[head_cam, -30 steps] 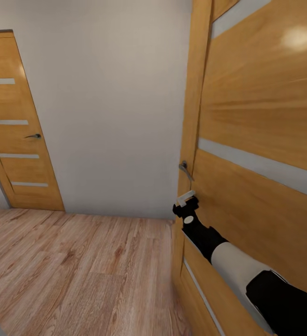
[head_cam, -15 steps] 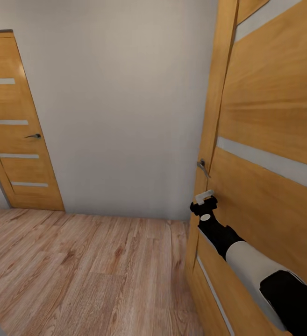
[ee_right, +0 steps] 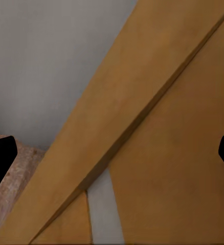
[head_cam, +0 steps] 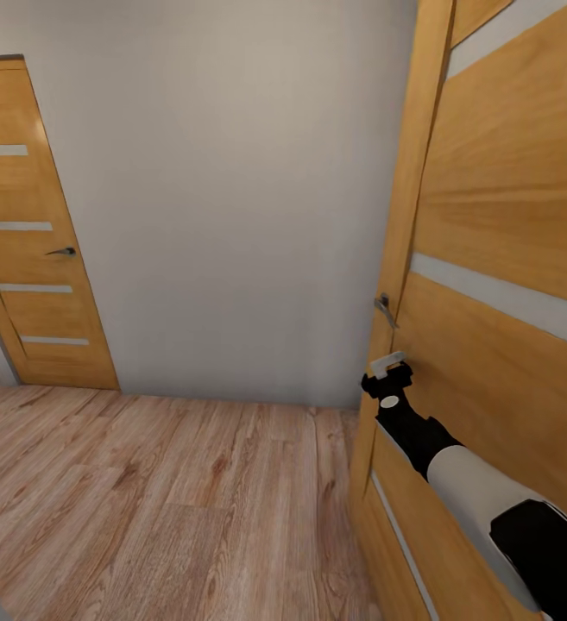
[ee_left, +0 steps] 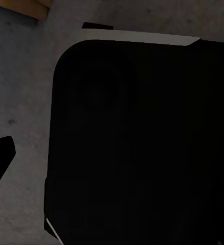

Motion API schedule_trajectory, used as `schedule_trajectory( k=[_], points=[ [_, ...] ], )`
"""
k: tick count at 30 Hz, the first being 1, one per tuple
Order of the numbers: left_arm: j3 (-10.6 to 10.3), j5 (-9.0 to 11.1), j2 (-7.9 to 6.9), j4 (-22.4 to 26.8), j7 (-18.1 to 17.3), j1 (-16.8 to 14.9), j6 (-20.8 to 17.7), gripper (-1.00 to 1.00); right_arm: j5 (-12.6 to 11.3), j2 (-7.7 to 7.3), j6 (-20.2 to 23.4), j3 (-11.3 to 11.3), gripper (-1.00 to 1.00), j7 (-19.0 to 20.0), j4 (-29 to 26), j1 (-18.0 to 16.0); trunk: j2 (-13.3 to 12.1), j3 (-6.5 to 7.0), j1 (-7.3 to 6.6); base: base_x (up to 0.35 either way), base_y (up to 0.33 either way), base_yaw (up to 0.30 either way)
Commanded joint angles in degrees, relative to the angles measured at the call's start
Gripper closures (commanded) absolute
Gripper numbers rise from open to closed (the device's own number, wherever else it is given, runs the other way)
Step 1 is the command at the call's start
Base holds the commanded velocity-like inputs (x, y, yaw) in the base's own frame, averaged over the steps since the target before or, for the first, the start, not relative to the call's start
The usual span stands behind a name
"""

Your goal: Move the two storage containers from the living room to the garage. In the garage, place one container on the floor and stack the other container on top of it (either order is fine).

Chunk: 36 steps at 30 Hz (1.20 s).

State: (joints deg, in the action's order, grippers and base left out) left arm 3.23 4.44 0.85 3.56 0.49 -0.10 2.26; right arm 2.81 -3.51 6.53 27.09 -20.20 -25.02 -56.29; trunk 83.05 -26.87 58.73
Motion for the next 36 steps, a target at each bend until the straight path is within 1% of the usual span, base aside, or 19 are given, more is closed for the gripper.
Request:
schedule_trajectory(
  k=[1,4,5,9,11,19,22,28,32,36],
  points=[
    [0.29,0.4,0.02,0.04,0.04,0.01,0.11,-1.0,0.41,-0.39,0.72,-0.11,-1.0,-0.65,-0.03,-0.04,0.03,-0.06,0.0,0.0,0.0,0.0],
    [0.3,0.4,0.02,0.04,0.04,0.01,0.11,-1.0,0.37,-1.45,0.73,-0.57,-1.0,-0.69,-0.05,-0.04,0.03,-0.06,0.0,0.0,0.0,0.0],
    [0.3,0.4,0.02,0.04,0.04,0.01,0.11,-1.0,0.36,-1.94,0.73,-1.1,-1.0,-0.7,-0.07,-0.04,0.03,-0.06,0.0,0.0,0.0,0.0],
    [0.29,0.4,0.02,0.04,0.04,0.01,0.11,-1.0,0.39,-2.86,0.75,-3.12,-1.0,-0.7,-0.07,-0.04,0.03,-0.06,0.0,0.0,0.0,0.0],
    [0.29,0.4,0.02,0.04,0.04,0.01,0.11,-1.0,0.42,-3.2,0.71,-3.75,-1.0,-0.69,-0.08,-0.04,0.03,-0.06,0.0,0.0,0.0,0.0],
    [0.29,0.4,0.02,0.04,0.04,0.01,0.11,-1.0,0.35,-5.37,0.68,-4.45,-1.0,-0.63,-0.11,-0.04,0.03,-0.06,0.0,0.0,0.0,0.0],
    [0.3,0.4,0.02,0.04,0.04,0.01,0.11,-1.0,0.35,-5.82,0.67,-4.48,-1.0,-0.63,-0.11,-0.04,0.03,-0.06,0.0,0.0,0.0,0.0],
    [0.28,0.4,0.02,0.04,0.04,0.01,0.11,-1.0,0.35,-6.2,0.67,-4.67,-1.0,-0.63,-0.07,-0.04,0.03,-0.06,0.0,0.0,0.0,0.0],
    [0.28,0.4,0.02,0.04,0.04,0.01,0.11,-1.0,0.35,-6.64,0.67,-5.49,-1.0,-0.63,-0.08,-0.04,0.03,-0.06,0.0,0.0,0.0,0.0],
    [0.28,0.4,0.02,0.04,0.04,0.01,0.11,-1.0,0.35,-7.87,0.67,-6.91,-1.0,-0.63,-0.08,-0.04,0.03,-0.06,0.0,0.0,0.0,0.0]
  ],
)
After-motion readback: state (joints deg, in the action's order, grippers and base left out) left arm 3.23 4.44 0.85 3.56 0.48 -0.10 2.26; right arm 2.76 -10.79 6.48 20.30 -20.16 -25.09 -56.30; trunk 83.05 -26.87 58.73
